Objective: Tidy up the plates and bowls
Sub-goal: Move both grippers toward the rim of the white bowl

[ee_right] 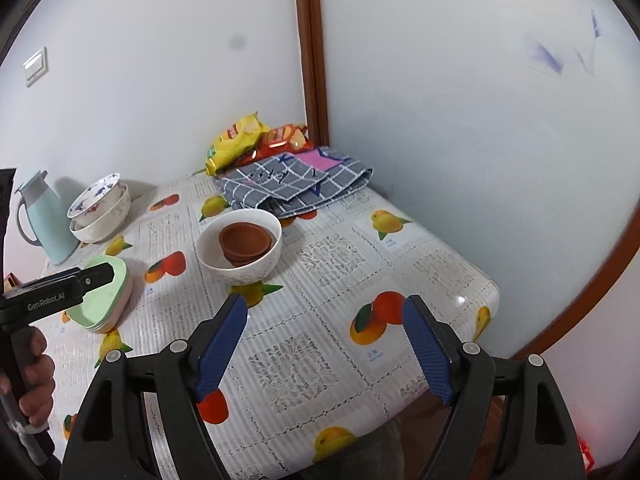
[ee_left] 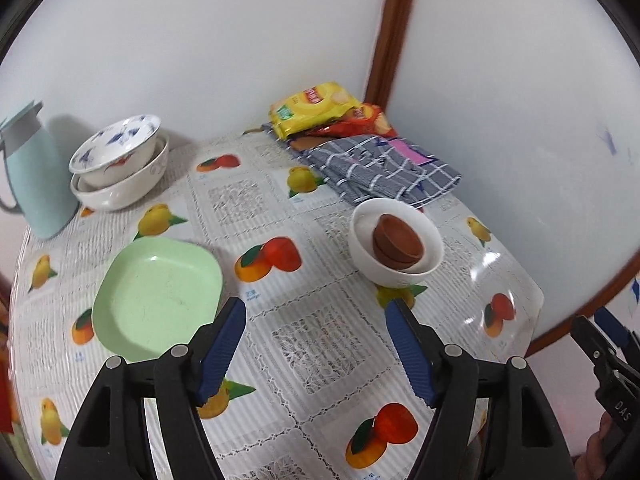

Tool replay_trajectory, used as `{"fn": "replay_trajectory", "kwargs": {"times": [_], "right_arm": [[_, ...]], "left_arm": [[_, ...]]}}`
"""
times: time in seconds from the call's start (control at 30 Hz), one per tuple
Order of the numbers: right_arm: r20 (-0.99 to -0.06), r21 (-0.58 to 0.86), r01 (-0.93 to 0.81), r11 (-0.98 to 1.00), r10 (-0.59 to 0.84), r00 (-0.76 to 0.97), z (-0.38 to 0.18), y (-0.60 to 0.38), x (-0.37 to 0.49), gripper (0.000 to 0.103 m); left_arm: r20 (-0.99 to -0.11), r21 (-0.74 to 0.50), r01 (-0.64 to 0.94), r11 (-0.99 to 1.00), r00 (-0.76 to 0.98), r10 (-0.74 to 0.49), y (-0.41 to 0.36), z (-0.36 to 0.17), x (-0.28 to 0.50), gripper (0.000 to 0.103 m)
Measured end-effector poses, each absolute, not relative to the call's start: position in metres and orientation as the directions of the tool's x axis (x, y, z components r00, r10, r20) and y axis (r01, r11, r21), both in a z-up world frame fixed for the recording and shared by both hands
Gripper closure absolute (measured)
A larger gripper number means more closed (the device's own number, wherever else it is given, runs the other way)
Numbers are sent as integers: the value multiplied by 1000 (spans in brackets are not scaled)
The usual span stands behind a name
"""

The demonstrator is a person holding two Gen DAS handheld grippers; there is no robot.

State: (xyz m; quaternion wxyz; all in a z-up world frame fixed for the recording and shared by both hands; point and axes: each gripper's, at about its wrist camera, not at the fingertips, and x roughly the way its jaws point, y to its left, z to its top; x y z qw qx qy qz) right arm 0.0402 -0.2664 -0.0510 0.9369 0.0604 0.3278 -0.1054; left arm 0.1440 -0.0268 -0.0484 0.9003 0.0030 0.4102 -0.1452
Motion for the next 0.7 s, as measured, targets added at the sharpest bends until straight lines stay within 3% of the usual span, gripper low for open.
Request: {"fn": "replay_trajectory", "kwargs": {"times": [0.17, 0.33, 0.53, 0.7], "right_arm": [[-607, -50, 233, 971, -214, 765, -49, -250, 38, 24], [-620, 8, 202, 979, -153, 769, -48, -247, 36, 24], [-623, -83, 182, 980, -193, 758, -52, -240, 44, 24], [-670, -62, 115, 991, -126, 732, -59, -242, 64, 24]], "left_arm": [[-724, -137, 293, 946, 622, -298, -31, -47, 137, 32], [-755, -180, 297, 938, 570, -325, -41, -48, 137, 32], [-761, -162, 278, 947, 576, -299, -51, -48, 134, 32], [-754, -143, 233, 962, 604, -258, -58, -49, 143, 32]]}}
